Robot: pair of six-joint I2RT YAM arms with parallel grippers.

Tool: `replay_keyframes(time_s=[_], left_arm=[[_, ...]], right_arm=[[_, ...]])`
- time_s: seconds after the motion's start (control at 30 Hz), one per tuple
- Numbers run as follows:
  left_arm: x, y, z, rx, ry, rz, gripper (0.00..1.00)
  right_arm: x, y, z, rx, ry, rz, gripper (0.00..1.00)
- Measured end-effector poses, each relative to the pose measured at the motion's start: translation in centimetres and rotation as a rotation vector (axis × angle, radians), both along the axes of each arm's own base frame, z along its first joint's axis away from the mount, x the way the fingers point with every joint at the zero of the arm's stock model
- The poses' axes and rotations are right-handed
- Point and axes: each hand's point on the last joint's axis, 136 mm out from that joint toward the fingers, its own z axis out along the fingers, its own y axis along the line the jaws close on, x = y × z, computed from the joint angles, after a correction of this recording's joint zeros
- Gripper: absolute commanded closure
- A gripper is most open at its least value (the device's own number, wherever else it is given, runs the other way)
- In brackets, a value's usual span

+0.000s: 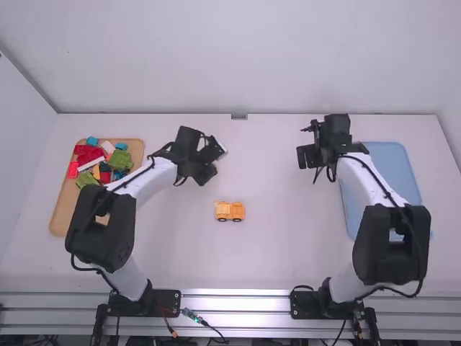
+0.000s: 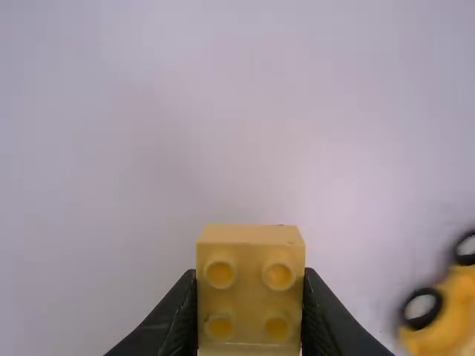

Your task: Assemble lego blocks to make yellow taxi

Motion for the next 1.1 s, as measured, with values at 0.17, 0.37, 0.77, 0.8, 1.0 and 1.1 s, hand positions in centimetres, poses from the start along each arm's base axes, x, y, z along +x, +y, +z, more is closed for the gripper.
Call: replay_keyframes(time_s=[0.17,0.37,0.77,0.8,1.0,1.1], left_arm=[[-3.3,-5.2,-0.1,0.029,0.017,-0.176,0.98],[-5.9,-11.1,1.8,0.027,-0.045,-0.393,0.98],[-9.3,-16.0,-2.4,0.147,0.040,-0.609,0.98],[-9.4,-16.2,-3.2,0.162,0.067,-0.615,0.98],[-9.4,-17.3,-4.3,0.155,0.112,-0.639,0.98],[-9.2,-17.6,-4.6,0.147,0.105,-0.640,0.98]], right_arm=[[-1.9,-1.9,2.2,0.008,-0.072,-0.055,0.01],[-5.1,-4.6,3.8,0.014,-0.134,-0.127,0.00],[-8.2,-5.8,5.6,0.070,-0.259,-0.152,0.01],[-8.3,-5.7,5.7,0.072,-0.263,-0.148,0.00],[-8.4,-5.0,5.9,0.082,-0.274,-0.126,0.01],[-8.1,-4.8,6.2,0.084,-0.288,-0.117,0.00]])
